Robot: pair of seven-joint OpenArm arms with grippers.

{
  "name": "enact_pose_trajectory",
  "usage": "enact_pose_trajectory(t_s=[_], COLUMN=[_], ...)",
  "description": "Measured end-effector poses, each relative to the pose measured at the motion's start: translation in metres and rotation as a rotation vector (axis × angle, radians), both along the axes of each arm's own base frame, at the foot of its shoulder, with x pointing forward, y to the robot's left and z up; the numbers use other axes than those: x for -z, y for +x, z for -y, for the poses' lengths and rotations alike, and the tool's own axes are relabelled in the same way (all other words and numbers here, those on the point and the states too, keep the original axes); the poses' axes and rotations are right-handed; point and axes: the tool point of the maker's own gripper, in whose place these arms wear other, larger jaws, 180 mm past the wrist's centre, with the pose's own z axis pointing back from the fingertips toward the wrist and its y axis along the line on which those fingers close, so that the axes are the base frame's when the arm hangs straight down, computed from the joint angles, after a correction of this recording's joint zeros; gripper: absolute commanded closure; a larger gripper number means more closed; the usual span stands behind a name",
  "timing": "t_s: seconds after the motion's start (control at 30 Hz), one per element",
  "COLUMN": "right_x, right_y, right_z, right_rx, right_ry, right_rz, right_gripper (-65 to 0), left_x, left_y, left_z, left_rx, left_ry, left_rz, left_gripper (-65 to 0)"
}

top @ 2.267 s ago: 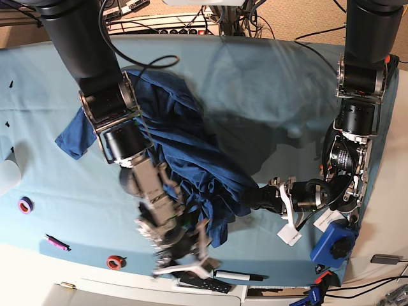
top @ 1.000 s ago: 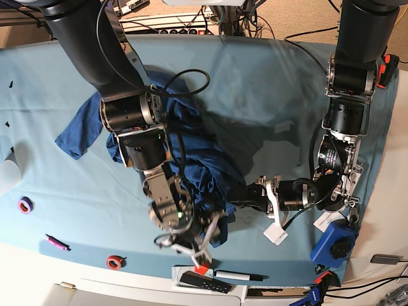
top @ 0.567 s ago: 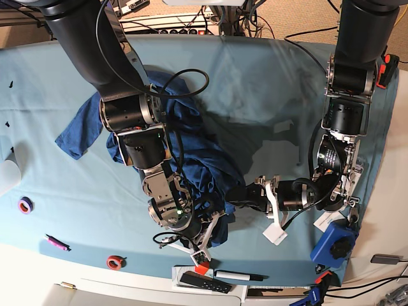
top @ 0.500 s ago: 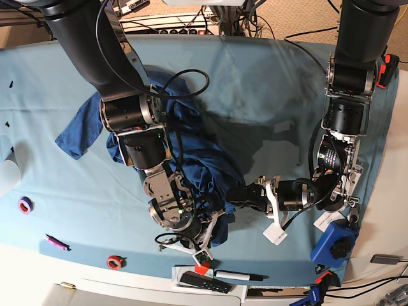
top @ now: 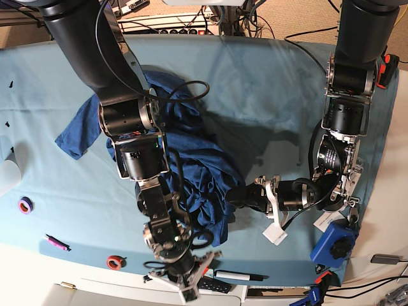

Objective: Layout the t-shirt on the table in an organized manner, then fold the t-shirt properly
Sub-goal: 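Drag the held shirt with the right gripper further toward the table edge, then regrasp the shirt fabric with the right gripper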

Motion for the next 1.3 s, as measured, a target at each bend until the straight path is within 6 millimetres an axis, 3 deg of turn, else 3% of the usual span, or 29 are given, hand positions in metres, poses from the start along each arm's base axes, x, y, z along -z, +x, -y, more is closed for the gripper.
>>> enact_pose_trajectory(t_s=[0.1, 0.2, 0.23, 0.47, 0.63, 0.7, 0.9, 0.97, 1.17, 1.3], right_x=[0.008, 0.035, 0.044, 0.077, 0.122, 0.121, 0.080, 0.083, 0.118, 0.116], right_y=[-0.004, -0.020, -0.026, -0.062, -0.077, -0.075, -0.047, -0.042, -0.047, -0.048], right_z=[-0.006, -0.023, -0.028, -0.054, -0.038, -0.037, -0.033, -0.029, -0.020, -0.024], right_rx=[-0.035, -0.146, -0.183, -0.316, -0.255, -0.250, -0.220, -0.207, -0.180, -0.189], right_ry=[-0.001, -0.027, -0.025, 0.077, -0.056, -0.058, -0.065, -0.072, -0.084, -0.055], right_rz=[-0.065, -0.170, -0.189, -0.040, -0.121, -0.120, -0.072, -0.090, -0.177, -0.156], right_gripper=[0.0, -31.0, -35.2, -35.2, -35.3, -35.3, -35.3, -35.3, -35.3, -35.3], left_x=[0.000, 0.000, 0.000, 0.001, 0.002, 0.002, 0.001, 0.001, 0.001, 0.001], left_y=[0.000, 0.000, 0.000, -0.001, -0.001, -0.001, -0.001, -0.001, -0.001, -0.001], left_z=[0.000, 0.000, 0.000, 0.000, -0.001, -0.001, 0.000, 0.000, 0.000, 0.000], left_rx=[0.000, 0.000, 0.000, 0.004, 0.005, 0.003, 0.004, 0.004, 0.004, 0.004], left_ry=[0.000, 0.000, 0.000, 0.006, 0.013, 0.010, 0.005, 0.005, 0.005, 0.005], left_rz=[0.000, 0.000, 0.000, -0.002, -0.004, -0.003, -0.004, -0.004, -0.004, -0.004], left_gripper=[0.0, 0.0, 0.0, 0.0, 0.0, 0.0, 0.0, 0.0, 0.0, 0.0])
